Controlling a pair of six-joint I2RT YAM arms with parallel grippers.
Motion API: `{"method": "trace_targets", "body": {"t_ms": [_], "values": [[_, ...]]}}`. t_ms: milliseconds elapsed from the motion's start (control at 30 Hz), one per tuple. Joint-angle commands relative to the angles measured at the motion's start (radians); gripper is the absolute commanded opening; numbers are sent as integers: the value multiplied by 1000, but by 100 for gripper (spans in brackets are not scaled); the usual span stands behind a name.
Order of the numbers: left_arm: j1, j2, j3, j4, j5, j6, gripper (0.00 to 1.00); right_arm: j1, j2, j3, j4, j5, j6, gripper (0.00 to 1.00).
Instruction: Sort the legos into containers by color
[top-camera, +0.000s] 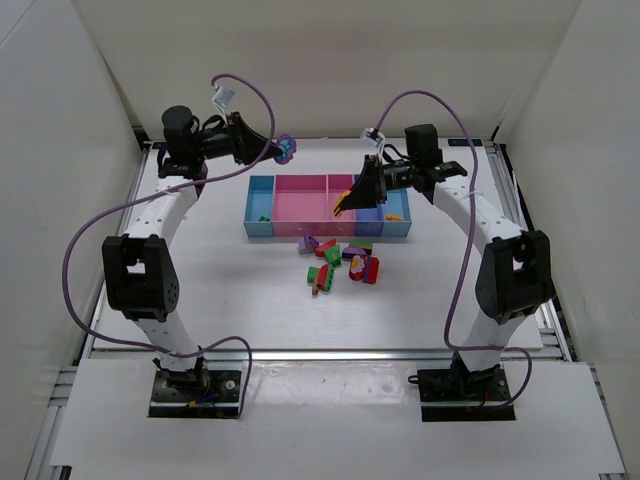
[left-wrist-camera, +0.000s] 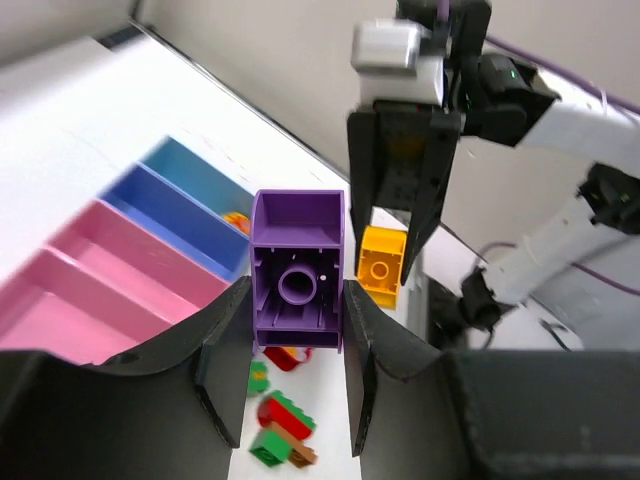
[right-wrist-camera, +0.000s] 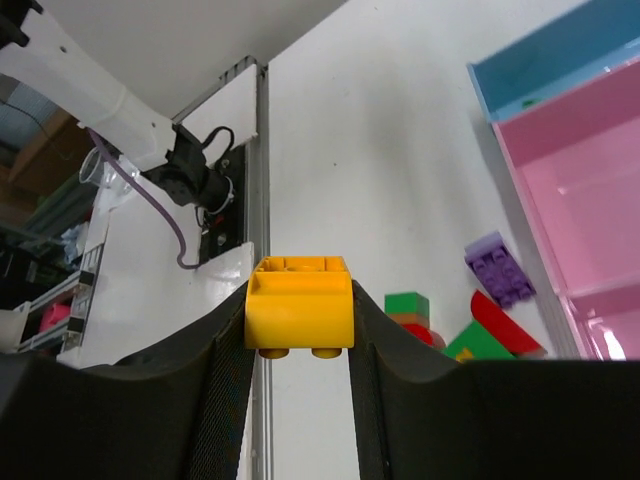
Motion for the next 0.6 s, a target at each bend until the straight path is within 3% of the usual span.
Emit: {"method": "trace_targets", "body": {"t_ms": [0, 167, 233, 267, 433, 467, 567], "values": [[7, -12, 42, 20, -29, -4, 15, -29, -47, -23, -82, 6, -91, 0], [2, -42, 17, -27, -61, 27, 14, -88, -47, -49, -110, 187, -121, 0], [4, -56, 3, -67, -104, 79, 13, -98, -42, -25, -138, 389, -110, 0], [4, -77, 0, -129, -157, 108, 11, -98, -38, -12, -148, 525, -102, 0], [-36, -172, -40, -370, -409, 417, 10, -101, -22, 34, -185, 804, -64, 0], [-47, -185, -40, -401, -511, 430, 10, -101, -22, 31, -187, 863, -59, 0], [-51, -200, -34, -438, -592, 423, 10, -98, -18, 15, -194, 946, -59, 0]]}}
